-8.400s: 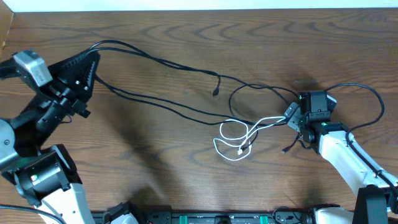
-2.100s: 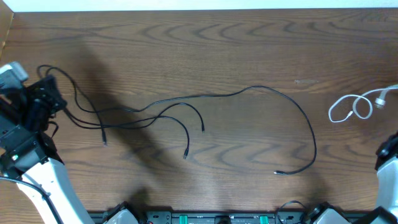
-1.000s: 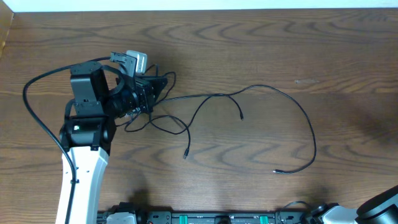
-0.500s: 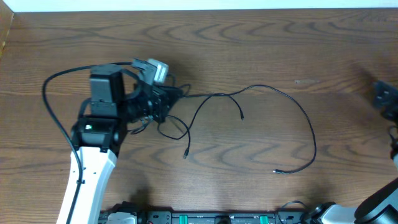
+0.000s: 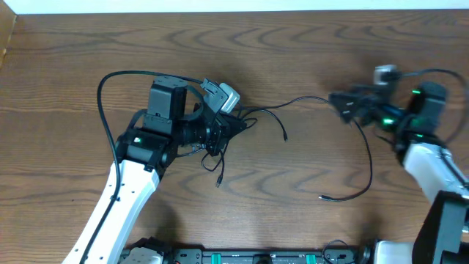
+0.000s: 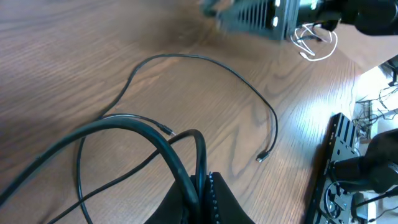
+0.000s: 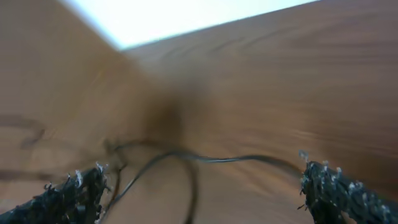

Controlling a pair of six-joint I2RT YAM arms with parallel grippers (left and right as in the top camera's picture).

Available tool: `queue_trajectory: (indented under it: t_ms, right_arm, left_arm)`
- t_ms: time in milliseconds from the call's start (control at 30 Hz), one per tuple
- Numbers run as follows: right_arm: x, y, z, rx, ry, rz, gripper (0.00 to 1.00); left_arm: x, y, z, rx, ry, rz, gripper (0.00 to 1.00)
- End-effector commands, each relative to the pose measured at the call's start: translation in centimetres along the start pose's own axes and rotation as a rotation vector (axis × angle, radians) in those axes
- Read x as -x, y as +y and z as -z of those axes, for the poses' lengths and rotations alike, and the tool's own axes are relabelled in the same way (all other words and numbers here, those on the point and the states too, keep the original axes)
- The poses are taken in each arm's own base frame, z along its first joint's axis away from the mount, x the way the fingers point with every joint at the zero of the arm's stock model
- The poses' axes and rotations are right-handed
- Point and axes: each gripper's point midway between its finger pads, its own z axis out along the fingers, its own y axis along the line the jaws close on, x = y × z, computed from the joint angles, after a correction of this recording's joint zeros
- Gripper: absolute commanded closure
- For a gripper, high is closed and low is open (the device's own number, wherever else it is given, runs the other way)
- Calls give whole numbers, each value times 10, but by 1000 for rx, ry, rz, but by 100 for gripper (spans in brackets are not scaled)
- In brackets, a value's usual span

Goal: Untangle cables
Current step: 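Bring the right gripper to the black cables held by the left gripper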

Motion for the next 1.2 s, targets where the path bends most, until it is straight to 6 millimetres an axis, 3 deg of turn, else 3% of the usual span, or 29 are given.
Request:
queue_trajectory:
  t_ms: [0,100,167,267,533,600,633,667,700,733,833,933,967,1000,1167]
  right_arm:
    - [-18,57,-35,175,71,269,1]
    - [-42,104,-60,301,118,452,1]
    - [-54,121,-72,319,142,515,1]
    - [-69,137,-89,295,176,579,1]
    - [-83,173,-100,375,180,634,1]
    - [-81,177,-101,384,165,649,14]
    - [-80,179,-101,388,157,657,38]
    - [-79,180,-101,389,152,660,74]
    - [-79,180,-101,388,151,660,95]
    - [-79,179,-101,388,155,655,99]
    - [-84,176,-101,379,176,639,99]
    - [-88,158,-104,282,217,610,99]
    - [-90,148,-105,221,238,585,99]
    - [-92,135,-106,150,260,553,99]
    - [-105,64,-89,-217,381,418,99]
  left_arm:
    - [13,-5,4,-8,-27,-50,92]
    - [13,-7,4,-22,-29,-46,92]
    - [13,-12,4,-51,-33,-46,92]
    - [14,-17,5,-78,-36,-43,92]
    - [14,-27,3,-126,-37,-49,92]
    - [14,-31,2,-137,-32,-55,92]
    - [13,-32,1,-139,-31,-57,92]
    - [13,-32,1,-140,-31,-57,92]
    - [13,-32,1,-135,-30,-57,92]
    - [13,-29,1,-118,-28,-57,92]
    - [11,-9,-1,-6,-12,-55,92]
    - [10,-2,0,39,-7,-55,92]
    - [10,0,0,47,-5,-55,91]
    - [10,1,0,51,-5,-55,83]
    - [8,17,1,149,9,-53,83]
